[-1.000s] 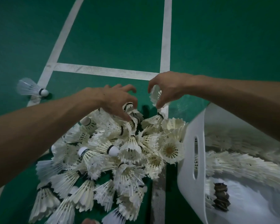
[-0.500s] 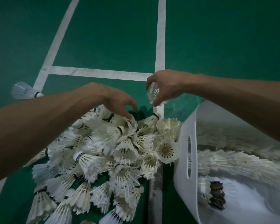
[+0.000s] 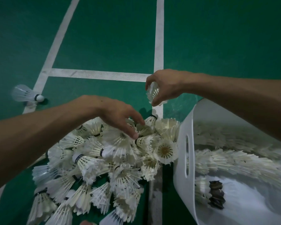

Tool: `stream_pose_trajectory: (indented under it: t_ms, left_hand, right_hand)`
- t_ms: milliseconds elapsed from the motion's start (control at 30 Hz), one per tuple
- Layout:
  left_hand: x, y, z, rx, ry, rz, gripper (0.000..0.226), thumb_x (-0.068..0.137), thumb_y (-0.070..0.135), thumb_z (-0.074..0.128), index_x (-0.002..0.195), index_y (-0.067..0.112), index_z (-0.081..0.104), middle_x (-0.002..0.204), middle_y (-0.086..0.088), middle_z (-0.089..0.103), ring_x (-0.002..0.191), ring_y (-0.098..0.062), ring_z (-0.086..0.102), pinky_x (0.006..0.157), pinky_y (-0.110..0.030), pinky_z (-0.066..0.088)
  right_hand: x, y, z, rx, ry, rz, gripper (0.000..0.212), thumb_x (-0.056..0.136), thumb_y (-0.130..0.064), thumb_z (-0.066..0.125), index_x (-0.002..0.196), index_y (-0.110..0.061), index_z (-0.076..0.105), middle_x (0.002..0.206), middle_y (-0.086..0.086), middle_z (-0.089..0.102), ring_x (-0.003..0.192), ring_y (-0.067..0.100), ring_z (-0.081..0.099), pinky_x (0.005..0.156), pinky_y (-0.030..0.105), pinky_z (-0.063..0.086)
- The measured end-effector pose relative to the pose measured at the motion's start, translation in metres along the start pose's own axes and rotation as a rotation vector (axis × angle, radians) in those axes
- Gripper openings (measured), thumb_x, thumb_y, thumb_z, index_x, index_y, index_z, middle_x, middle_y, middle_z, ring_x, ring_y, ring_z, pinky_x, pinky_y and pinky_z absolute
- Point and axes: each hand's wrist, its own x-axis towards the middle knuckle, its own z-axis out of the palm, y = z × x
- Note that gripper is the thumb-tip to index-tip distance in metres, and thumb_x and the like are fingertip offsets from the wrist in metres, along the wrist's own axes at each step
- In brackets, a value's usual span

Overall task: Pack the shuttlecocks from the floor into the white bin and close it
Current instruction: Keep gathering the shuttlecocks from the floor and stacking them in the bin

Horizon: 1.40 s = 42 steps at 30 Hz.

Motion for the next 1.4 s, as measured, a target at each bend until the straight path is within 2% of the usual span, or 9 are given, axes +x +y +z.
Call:
stream_pose_trajectory:
  t_ms: [133,267,467,633,833,967,1067,1233,1400]
  left_hand:
    - [-0.005,0.000,0.009,0.115,0.078,0.003,0.037,0.093,0.033,0.057,0.130,0.032,0.052,0.134,0.012,0.053,0.115,-0.006,0.049,0.098,-0.026,0.034]
    - [-0.020,0.000,0.015,0.094,0.189,-0.022,0.026,0.096,0.031,0.052,0.120,0.026,0.060,0.130,0.009,0.057,0.112,-0.008,0.054,0.095,-0.026,0.040]
    - [-0.037,0.009,0.039,-0.137,0.210,-0.208,0.065,0.086,0.059,0.047,0.142,0.026,0.037,0.143,-0.005,0.035,0.123,-0.020,0.044,0.105,-0.039,0.037]
    - [-0.024,0.012,0.063,-0.123,0.290,-0.365,0.054,0.091,0.052,0.049,0.141,0.031,0.039,0.141,-0.014,0.037,0.128,-0.028,0.038,0.109,-0.044,0.030]
    - [-0.040,0.016,0.060,-0.467,0.418,-0.219,0.034,0.088,0.018,0.063,0.121,0.024,0.059,0.136,-0.003,0.052,0.106,-0.015,0.053,0.101,-0.040,0.038]
    - [-0.061,0.019,0.052,-0.754,0.582,-0.105,0.035,0.088,0.012,0.061,0.121,0.025,0.059,0.132,-0.008,0.053,0.102,-0.020,0.059,0.090,-0.039,0.046]
    - [-0.077,0.032,0.039,-0.926,0.736,-0.006,0.040,0.086,0.005,0.060,0.120,0.026,0.061,0.126,-0.015,0.053,0.096,-0.030,0.063,0.072,-0.033,0.058]
    - [-0.096,0.071,0.011,-1.053,0.912,0.244,0.044,0.083,-0.005,0.057,0.111,0.028,0.064,0.122,0.005,0.054,0.104,-0.028,0.062,0.080,-0.042,0.058]
    - [-0.090,0.116,-0.005,-0.924,0.865,0.426,0.044,0.075,0.004,0.066,0.109,0.033,0.066,0.129,0.006,0.054,0.099,-0.023,0.066,0.078,-0.037,0.057]
  right_hand:
    - [-0.008,-0.006,-0.002,-0.025,0.017,-0.006,0.057,0.073,-0.033,0.080,0.124,-0.023,0.056,0.106,0.001,0.053,0.086,0.021,0.057,0.051,0.016,0.035]
    - [-0.020,-0.009,-0.005,-0.021,0.032,-0.015,0.058,0.074,-0.033,0.080,0.125,-0.024,0.055,0.114,0.003,0.055,0.089,0.022,0.057,0.052,0.017,0.037]
    - [-0.042,-0.017,-0.002,-0.018,0.042,-0.021,0.058,0.075,-0.032,0.079,0.127,-0.023,0.054,0.127,0.006,0.054,0.095,0.023,0.058,0.053,0.018,0.039]
    - [-0.067,-0.026,0.004,-0.086,0.130,-0.063,0.057,0.077,-0.032,0.077,0.128,-0.023,0.053,0.129,0.005,0.054,0.103,0.021,0.052,0.075,0.025,0.040]
    - [-0.100,-0.033,0.001,0.044,0.293,-0.155,0.057,0.082,-0.028,0.072,0.134,-0.027,0.048,0.131,0.006,0.048,0.107,0.016,0.045,0.087,0.023,0.032]
    - [-0.121,-0.030,-0.002,0.221,0.404,-0.137,0.054,0.075,-0.026,0.078,0.122,-0.022,0.053,0.113,-0.002,0.050,0.100,0.015,0.050,0.067,0.011,0.038]
    - [-0.137,-0.027,-0.008,0.434,0.513,-0.110,0.059,0.065,-0.028,0.085,0.114,-0.021,0.051,0.108,-0.005,0.052,0.099,0.019,0.058,0.072,0.021,0.054]
    - [-0.169,-0.010,-0.018,0.521,0.693,-0.084,0.053,0.066,-0.023,0.085,0.105,-0.019,0.051,0.098,-0.007,0.053,0.085,0.009,0.060,0.059,0.012,0.053]
    - [-0.204,0.026,-0.018,0.607,0.820,-0.002,0.052,0.062,-0.022,0.087,0.103,-0.019,0.054,0.096,0.007,0.062,0.078,0.012,0.065,0.055,0.015,0.051]
